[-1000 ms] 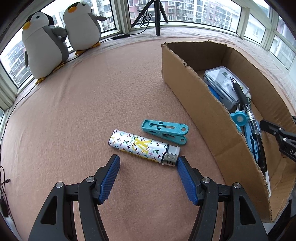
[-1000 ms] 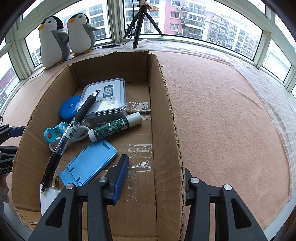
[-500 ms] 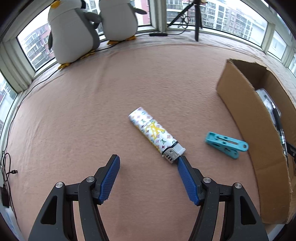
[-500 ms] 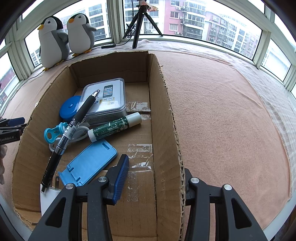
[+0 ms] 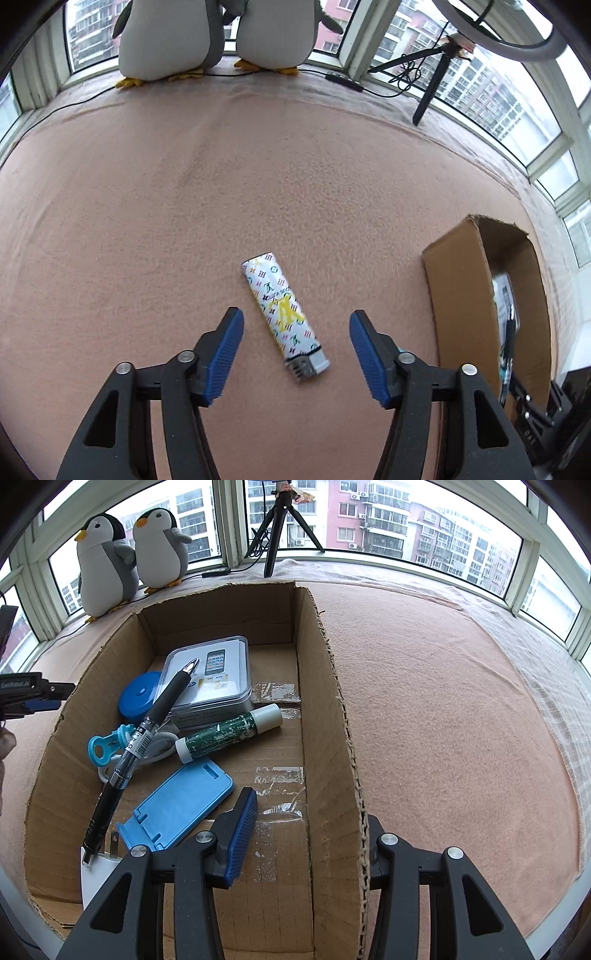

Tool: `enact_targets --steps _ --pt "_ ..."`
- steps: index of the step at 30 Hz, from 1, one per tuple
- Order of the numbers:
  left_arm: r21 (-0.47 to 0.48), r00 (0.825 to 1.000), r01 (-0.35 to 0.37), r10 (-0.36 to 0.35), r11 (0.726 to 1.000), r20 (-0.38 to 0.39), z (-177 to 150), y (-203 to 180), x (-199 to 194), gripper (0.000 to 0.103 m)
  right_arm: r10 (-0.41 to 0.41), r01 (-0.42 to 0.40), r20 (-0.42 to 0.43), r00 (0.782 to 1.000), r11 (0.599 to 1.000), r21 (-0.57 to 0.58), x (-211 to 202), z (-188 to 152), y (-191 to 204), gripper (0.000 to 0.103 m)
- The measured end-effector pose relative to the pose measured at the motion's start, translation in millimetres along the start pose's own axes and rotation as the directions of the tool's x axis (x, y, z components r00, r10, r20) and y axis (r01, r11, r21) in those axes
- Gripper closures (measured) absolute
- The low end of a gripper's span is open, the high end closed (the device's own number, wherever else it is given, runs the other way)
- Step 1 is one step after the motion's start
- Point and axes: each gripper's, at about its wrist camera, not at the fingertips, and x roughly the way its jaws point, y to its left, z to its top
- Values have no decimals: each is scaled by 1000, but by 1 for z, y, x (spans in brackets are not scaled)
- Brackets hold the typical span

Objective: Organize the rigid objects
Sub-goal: 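Move the left tool to the patterned lighter and close on it, then carry the patterned lighter into the box and open the left tool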

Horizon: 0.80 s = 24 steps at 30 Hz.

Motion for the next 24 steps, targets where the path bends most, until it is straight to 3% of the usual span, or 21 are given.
enact_targets --steps 5,10,15,24 --pt "-5 999 -29 29 1000 -16 6 -8 11 51 3 -3 5 1000 1000 1 0 0 -1 62" --pt "5 998 -56 56 998 -28 9 -12 17 68 5 -5 5 1000 1000 2 0 0 -1 62" --pt "58 995 -97 98 994 -21 6 -16 18 76 5 -5 5 1000 1000 4 0 -1 -1 62" --pt "102 997 -80 81 992 -10 -9 -13 10 78 4 -4 6 1000 1000 4 0 -1 -1 62"
